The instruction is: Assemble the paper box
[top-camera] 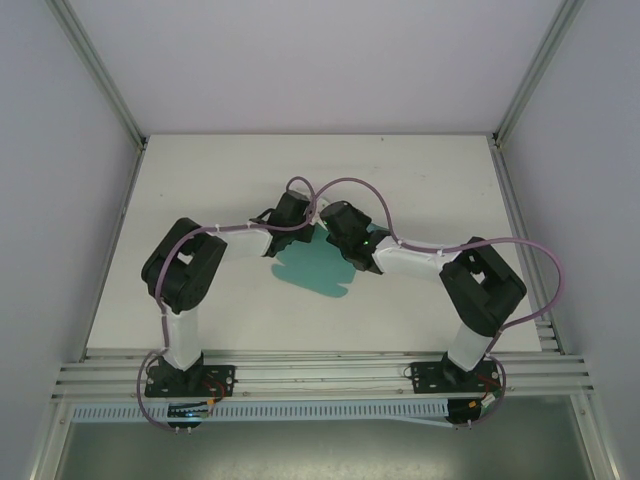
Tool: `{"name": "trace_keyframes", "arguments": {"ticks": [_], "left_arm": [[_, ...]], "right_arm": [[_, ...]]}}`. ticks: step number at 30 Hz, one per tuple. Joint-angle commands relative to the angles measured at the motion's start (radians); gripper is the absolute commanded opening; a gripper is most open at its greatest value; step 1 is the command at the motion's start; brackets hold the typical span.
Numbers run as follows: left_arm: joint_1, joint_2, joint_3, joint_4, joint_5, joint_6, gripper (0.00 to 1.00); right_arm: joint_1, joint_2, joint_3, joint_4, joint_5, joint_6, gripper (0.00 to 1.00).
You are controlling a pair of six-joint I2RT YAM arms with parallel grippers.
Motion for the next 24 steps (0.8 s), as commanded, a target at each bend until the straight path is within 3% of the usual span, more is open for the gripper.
{"name": "trace_keyframes", "arguments": {"ticks": [1, 9, 13, 14, 16, 20, 22, 24], "left_arm": [[0.039, -0.037, -0.021, -0.022, -0.039, 0.017, 0.34], [0.106, -0.121, -0.113, 0.058, 0.079, 0.023, 0.33], [0.106, -0.123, -0.117, 0.09, 0.144, 0.053, 0.0], [0.107, -0.111, -0.107, 0.087, 0.169, 0.053, 0.0], [0.106, -0.092, -0.094, 0.089, 0.209, 0.051, 0.0], [0.106, -0.083, -0.094, 0.089, 0.205, 0.033, 0.0], [0.106, -0.096, -0.105, 0.094, 0.204, 0.019, 0.0], [0.105, -0.113, -0.121, 0.106, 0.214, 0.002, 0.0]], "right_arm": [[0.015, -0.01, -0.031, -0.065, -0.092, 0.046, 0.0], [0.009, -0.01, -0.034, -0.085, -0.093, 0.042, 0.0], [0.009, -0.002, -0.023, -0.095, -0.121, 0.048, 0.0], [0.01, 0.002, -0.015, -0.091, -0.127, 0.054, 0.0], [0.011, 0.01, 0.006, -0.082, -0.129, 0.068, 0.27], [0.017, -0.018, 0.034, -0.04, -0.092, 0.098, 0.61], [0.013, -0.071, 0.021, -0.018, -0.077, 0.131, 0.99], [0.008, -0.148, -0.007, -0.015, -0.058, 0.192, 0.99]]}}
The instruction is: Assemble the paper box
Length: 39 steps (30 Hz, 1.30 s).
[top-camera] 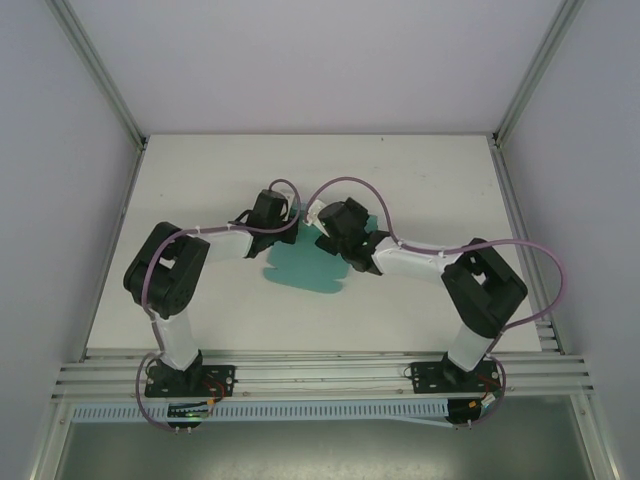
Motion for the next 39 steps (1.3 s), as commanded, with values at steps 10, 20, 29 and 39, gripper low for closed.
{"name": "trace_keyframes", "arguments": {"ticks": [10, 20, 29, 39], "left_arm": [[0.047, -0.107, -0.047, 0.161, 0.331, -0.145, 0.0], [0.058, -0.07, -0.015, 0.232, 0.638, -0.171, 0.0], [0.058, -0.048, 0.022, 0.106, 0.551, -0.093, 0.0], [0.059, -0.028, 0.034, 0.134, 0.638, -0.108, 0.0]], "right_arm": [[-0.216, -0.574, -0.281, -0.111, -0.401, 0.442, 0.99], [-0.266, -0.526, -0.24, -0.077, -0.646, 0.493, 0.85], [-0.266, -0.519, -0.206, -0.047, -0.588, 0.557, 0.82], [-0.266, -0.553, -0.24, -0.028, -0.64, 0.533, 0.52]]}}
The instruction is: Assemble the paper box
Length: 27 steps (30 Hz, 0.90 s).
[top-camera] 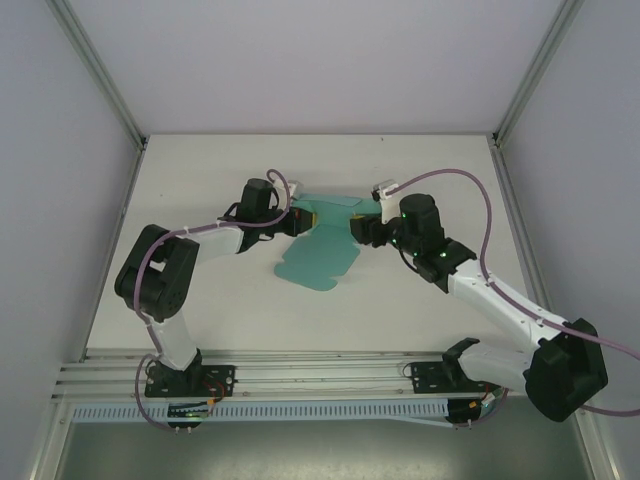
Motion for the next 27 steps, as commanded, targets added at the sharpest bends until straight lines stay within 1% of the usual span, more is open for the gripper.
{"name": "trace_keyframes", "arguments": {"ticks": [1, 3, 5, 6, 7, 8, 9, 10, 12, 15, 19, 22, 24, 25, 27], "left_arm": [[-0.001, 0.014, 0.029, 0.012, 0.075, 0.013, 0.0], [-0.002, 0.014, 0.032, 0.013, 0.096, 0.012, 0.0], [-0.001, 0.017, 0.045, -0.016, 0.063, 0.0, 0.0], [-0.001, 0.019, 0.052, -0.033, 0.052, -0.001, 0.0], [-0.001, 0.023, 0.063, -0.059, 0.027, -0.009, 0.0], [-0.001, 0.028, 0.072, -0.087, -0.001, -0.018, 0.0], [-0.001, 0.034, 0.08, -0.108, -0.02, -0.017, 0.0], [-0.001, 0.04, 0.082, -0.137, -0.053, -0.029, 0.0], [-0.002, 0.06, 0.142, -0.24, -0.155, -0.042, 0.0], [-0.001, 0.108, 0.232, -0.433, -0.313, -0.08, 0.0], [-0.001, 0.146, 0.296, -0.613, -0.514, -0.158, 0.0], [-0.002, 0.152, 0.319, -0.686, -0.597, -0.211, 0.0], [-0.002, 0.154, 0.331, -0.712, -0.622, -0.227, 0.0], [-0.003, 0.155, 0.337, -0.715, -0.622, -0.225, 0.0], [-0.003, 0.144, 0.34, -0.696, -0.583, -0.195, 0.0]], "right_arm": [[-0.001, 0.004, -0.012, 0.027, -0.043, -0.015, 0.48], [-0.001, 0.014, -0.006, 0.027, -0.073, -0.037, 0.35], [-0.001, 0.023, 0.012, 0.005, -0.084, -0.052, 0.23], [-0.001, 0.024, 0.021, -0.011, -0.087, -0.058, 0.18], [-0.001, 0.023, 0.028, -0.025, -0.088, -0.064, 0.12], [-0.001, 0.018, 0.032, -0.037, -0.087, -0.066, 0.03], [-0.001, 0.013, 0.032, -0.041, -0.087, -0.066, 0.0], [-0.001, 0.008, 0.031, -0.042, -0.082, -0.065, 0.0], [0.001, -0.005, 0.028, -0.044, -0.064, -0.062, 0.0], [0.015, -0.016, 0.024, -0.038, -0.033, -0.075, 0.0], [0.039, -0.014, 0.033, -0.042, 0.012, -0.102, 0.0], [0.049, 0.005, 0.046, -0.042, 0.035, -0.109, 0.0], [0.058, 0.017, 0.053, -0.041, 0.044, -0.119, 0.0], [0.063, 0.022, 0.053, -0.031, 0.052, -0.12, 0.0], [0.062, 0.03, 0.054, -0.025, 0.048, -0.122, 0.0]]}}
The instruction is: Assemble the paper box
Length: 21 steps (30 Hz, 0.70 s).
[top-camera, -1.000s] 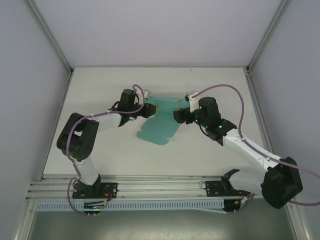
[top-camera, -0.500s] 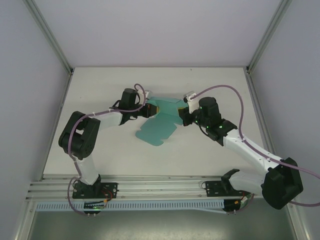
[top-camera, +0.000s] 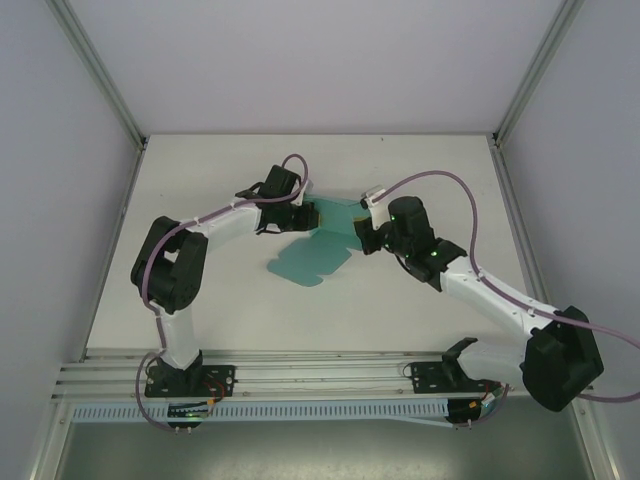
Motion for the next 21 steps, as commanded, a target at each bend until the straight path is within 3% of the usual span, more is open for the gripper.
{"name": "trace_keyframes", "arguments": {"ticks": [1, 2, 5, 7, 12, 21], "left_arm": [[0.069, 0.033, -0.01, -0.056, -0.262, -0.041, 0.0], [0.069, 0.011, -0.039, 0.009, -0.192, -0.012, 0.0], [0.069, -0.066, -0.134, 0.2, -0.004, 0.038, 0.2], [0.068, -0.109, -0.18, 0.279, 0.064, 0.068, 0.27], [0.073, -0.187, -0.271, 0.412, 0.178, 0.102, 0.34], [0.083, -0.283, -0.346, 0.521, 0.234, 0.133, 0.43]], "right_arm": [[0.014, -0.022, 0.051, 0.002, 0.012, -0.033, 0.0], [0.014, -0.019, 0.053, 0.0, 0.007, -0.035, 0.0], [0.014, -0.027, 0.054, 0.006, -0.02, -0.043, 0.0], [0.014, -0.04, 0.048, 0.014, -0.055, -0.053, 0.0], [0.006, -0.088, -0.005, 0.063, -0.156, -0.071, 0.0], [-0.008, -0.088, 0.029, -0.006, -0.251, -0.065, 0.0]]}}
